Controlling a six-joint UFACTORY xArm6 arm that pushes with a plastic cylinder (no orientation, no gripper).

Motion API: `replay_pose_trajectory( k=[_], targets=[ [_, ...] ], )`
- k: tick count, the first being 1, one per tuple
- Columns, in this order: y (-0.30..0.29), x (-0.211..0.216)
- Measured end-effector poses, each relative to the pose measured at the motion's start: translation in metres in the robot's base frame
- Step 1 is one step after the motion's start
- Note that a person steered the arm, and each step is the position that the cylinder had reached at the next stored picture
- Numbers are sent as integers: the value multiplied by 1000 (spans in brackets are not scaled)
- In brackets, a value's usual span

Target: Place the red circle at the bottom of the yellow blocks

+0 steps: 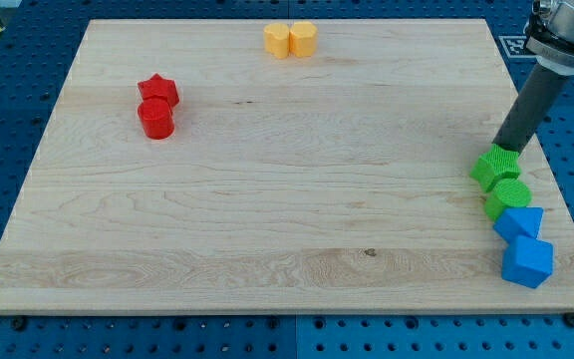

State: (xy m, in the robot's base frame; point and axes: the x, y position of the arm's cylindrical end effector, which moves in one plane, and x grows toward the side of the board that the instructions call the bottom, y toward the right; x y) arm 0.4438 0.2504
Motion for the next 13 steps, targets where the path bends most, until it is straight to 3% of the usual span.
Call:
replay_pose_trajectory(
  k=[2, 4, 6, 9, 11, 12, 13],
  targets=[
    [-29, -17],
    [-107, -51],
    [-130, -51],
    [-240, -75],
    [-240, -74],
    [-240, -37],
    [-240, -32]
  ],
)
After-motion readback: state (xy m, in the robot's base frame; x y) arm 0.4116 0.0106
